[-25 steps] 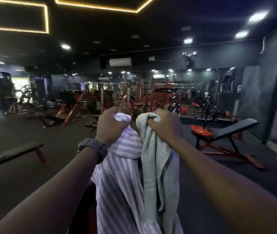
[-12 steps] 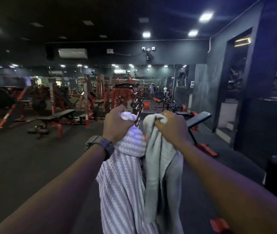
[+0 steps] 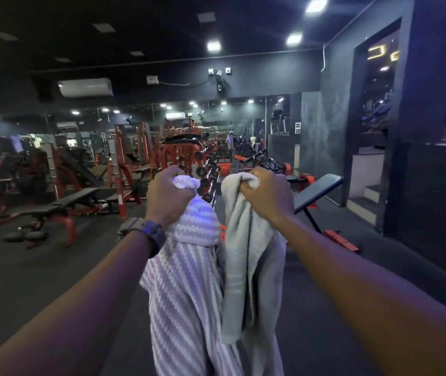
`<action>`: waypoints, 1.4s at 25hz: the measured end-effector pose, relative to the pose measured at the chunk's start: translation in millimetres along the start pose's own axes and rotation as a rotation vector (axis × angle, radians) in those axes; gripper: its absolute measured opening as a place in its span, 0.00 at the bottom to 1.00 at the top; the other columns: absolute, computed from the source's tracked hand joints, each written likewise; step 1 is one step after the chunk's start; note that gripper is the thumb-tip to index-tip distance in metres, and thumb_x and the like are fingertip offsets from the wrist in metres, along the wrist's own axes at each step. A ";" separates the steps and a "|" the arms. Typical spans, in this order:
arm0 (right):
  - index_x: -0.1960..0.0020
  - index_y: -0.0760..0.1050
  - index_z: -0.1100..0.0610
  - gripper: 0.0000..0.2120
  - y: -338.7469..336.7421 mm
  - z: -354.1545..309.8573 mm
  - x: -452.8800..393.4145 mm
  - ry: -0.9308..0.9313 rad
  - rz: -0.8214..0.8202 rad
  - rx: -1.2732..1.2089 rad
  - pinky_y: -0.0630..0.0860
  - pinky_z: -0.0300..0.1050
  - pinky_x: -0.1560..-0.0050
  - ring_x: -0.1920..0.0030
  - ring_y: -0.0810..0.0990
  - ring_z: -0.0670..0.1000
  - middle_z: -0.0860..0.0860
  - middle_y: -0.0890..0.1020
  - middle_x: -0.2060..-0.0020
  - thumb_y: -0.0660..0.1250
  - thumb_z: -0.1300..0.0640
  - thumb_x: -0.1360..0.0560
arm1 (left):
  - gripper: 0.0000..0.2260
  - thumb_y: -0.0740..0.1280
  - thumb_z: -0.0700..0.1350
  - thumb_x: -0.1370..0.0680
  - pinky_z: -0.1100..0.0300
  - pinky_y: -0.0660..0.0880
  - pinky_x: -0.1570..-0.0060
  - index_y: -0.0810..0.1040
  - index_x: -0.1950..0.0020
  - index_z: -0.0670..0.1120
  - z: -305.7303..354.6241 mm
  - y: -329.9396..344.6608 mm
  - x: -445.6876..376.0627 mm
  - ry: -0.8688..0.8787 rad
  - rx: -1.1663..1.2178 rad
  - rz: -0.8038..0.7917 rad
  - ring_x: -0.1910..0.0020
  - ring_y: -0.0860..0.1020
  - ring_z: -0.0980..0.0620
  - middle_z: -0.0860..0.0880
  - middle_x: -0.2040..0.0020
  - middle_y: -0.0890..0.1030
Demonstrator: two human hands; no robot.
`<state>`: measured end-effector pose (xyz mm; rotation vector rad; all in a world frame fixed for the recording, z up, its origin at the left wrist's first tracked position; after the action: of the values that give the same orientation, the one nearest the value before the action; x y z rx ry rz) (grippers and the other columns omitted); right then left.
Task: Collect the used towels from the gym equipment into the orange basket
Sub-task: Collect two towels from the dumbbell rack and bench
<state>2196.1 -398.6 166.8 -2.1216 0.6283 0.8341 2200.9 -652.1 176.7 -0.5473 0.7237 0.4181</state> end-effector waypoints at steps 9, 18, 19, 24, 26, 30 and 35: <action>0.53 0.79 0.53 0.11 191.4 100.2 -209.7 -0.016 -0.021 -0.012 0.78 0.49 0.63 0.59 0.83 0.59 0.54 0.85 0.61 0.67 0.46 0.29 | 0.15 0.74 0.37 0.33 0.59 0.64 0.69 0.68 0.67 0.49 -148.2 135.0 -193.8 -0.031 -0.040 0.051 0.71 0.66 0.55 0.52 0.71 0.71; 0.50 0.81 0.51 0.12 426.5 206.5 -383.7 0.057 -0.034 0.011 0.76 0.47 0.63 0.58 0.83 0.59 0.54 0.85 0.59 0.68 0.46 0.28 | 0.18 0.74 0.36 0.33 0.72 0.64 0.75 0.67 0.67 0.52 -327.3 288.6 -397.3 -0.005 0.084 -0.002 0.74 0.69 0.64 0.55 0.70 0.71; 0.49 0.81 0.50 0.13 450.2 217.2 -404.8 0.077 -0.034 0.012 0.77 0.48 0.63 0.58 0.83 0.59 0.54 0.85 0.59 0.68 0.45 0.29 | 0.18 0.74 0.36 0.33 0.73 0.64 0.75 0.67 0.67 0.52 -347.6 304.7 -422.2 -0.008 0.090 -0.013 0.75 0.69 0.65 0.55 0.70 0.70; 0.50 0.81 0.50 0.12 567.4 270.1 -504.4 0.100 0.008 -0.009 0.71 0.45 0.64 0.58 0.83 0.59 0.54 0.85 0.59 0.69 0.45 0.30 | 0.12 0.74 0.36 0.33 0.70 0.65 0.74 0.71 0.64 0.46 -444.1 380.6 -538.2 -0.021 0.065 -0.023 0.73 0.67 0.60 0.54 0.69 0.71; 0.49 0.81 0.50 0.14 618.9 295.6 -539.4 0.101 0.012 -0.020 0.77 0.49 0.62 0.57 0.84 0.60 0.55 0.85 0.59 0.69 0.44 0.30 | 0.10 0.74 0.35 0.32 0.68 0.67 0.74 0.73 0.61 0.42 -480.3 416.4 -577.7 -0.001 0.066 -0.022 0.73 0.68 0.61 0.53 0.68 0.73; 0.51 0.79 0.52 0.15 729.2 348.6 -614.5 0.115 -0.034 -0.056 0.78 0.51 0.60 0.56 0.83 0.62 0.55 0.85 0.59 0.66 0.43 0.31 | 0.15 0.73 0.33 0.32 0.73 0.64 0.77 0.69 0.64 0.48 -555.4 497.8 -652.7 -0.006 0.063 -0.046 0.77 0.69 0.65 0.55 0.70 0.71; 0.51 0.79 0.50 0.13 850.9 399.7 -693.6 0.153 -0.085 -0.052 0.77 0.50 0.59 0.53 0.83 0.62 0.55 0.86 0.57 0.66 0.44 0.30 | 0.16 0.73 0.36 0.33 0.73 0.64 0.72 0.68 0.66 0.52 -655.8 584.7 -731.2 -0.061 0.103 -0.052 0.74 0.69 0.65 0.58 0.70 0.71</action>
<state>1034.1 -475.1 73.7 -2.2582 0.5964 0.6525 1061.9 -712.4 103.5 -0.4540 0.6674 0.3460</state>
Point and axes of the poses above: each hand's wrist, its own x-axis away from the middle knuckle, its own y-axis out of the palm, z = x × y, the point moved 10 cm from there along -x, towards the middle knuckle
